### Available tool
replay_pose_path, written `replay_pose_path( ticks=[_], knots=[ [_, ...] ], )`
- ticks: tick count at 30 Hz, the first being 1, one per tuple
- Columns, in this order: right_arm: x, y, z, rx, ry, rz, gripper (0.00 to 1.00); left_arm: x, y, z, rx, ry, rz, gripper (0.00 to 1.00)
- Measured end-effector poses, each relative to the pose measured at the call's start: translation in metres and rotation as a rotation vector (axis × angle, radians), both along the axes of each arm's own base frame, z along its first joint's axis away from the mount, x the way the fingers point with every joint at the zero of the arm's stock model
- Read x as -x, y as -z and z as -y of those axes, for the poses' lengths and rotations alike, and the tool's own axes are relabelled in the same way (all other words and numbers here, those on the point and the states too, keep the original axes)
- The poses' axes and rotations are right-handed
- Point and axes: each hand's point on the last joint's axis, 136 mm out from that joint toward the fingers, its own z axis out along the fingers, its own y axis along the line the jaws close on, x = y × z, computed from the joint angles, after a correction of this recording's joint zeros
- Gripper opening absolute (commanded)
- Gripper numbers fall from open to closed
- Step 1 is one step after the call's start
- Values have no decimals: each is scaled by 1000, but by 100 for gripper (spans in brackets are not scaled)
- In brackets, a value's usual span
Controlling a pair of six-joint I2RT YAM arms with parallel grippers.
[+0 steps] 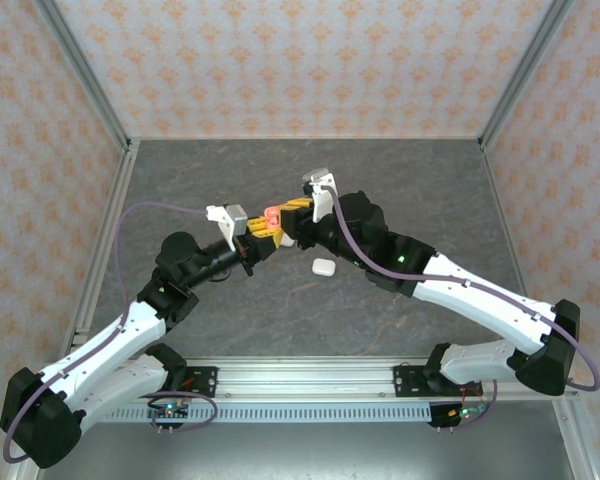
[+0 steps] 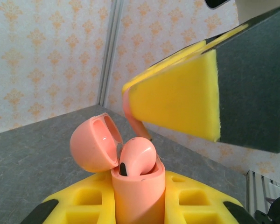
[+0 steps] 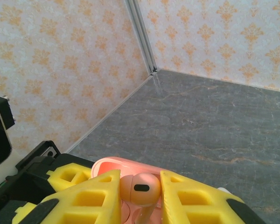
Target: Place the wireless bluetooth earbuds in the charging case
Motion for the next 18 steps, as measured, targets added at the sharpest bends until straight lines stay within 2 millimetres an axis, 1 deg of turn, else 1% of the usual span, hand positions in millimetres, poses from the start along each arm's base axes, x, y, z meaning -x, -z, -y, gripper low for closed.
replay_pose_path(
  ticks=[12,18],
  knots=[
    [-5,7,5,28,41,0,24,0,0,0,0,0,0,0],
    [-8,18,5,61,53,-18,24,0,0,0,0,-2,-1,0]
  ],
)
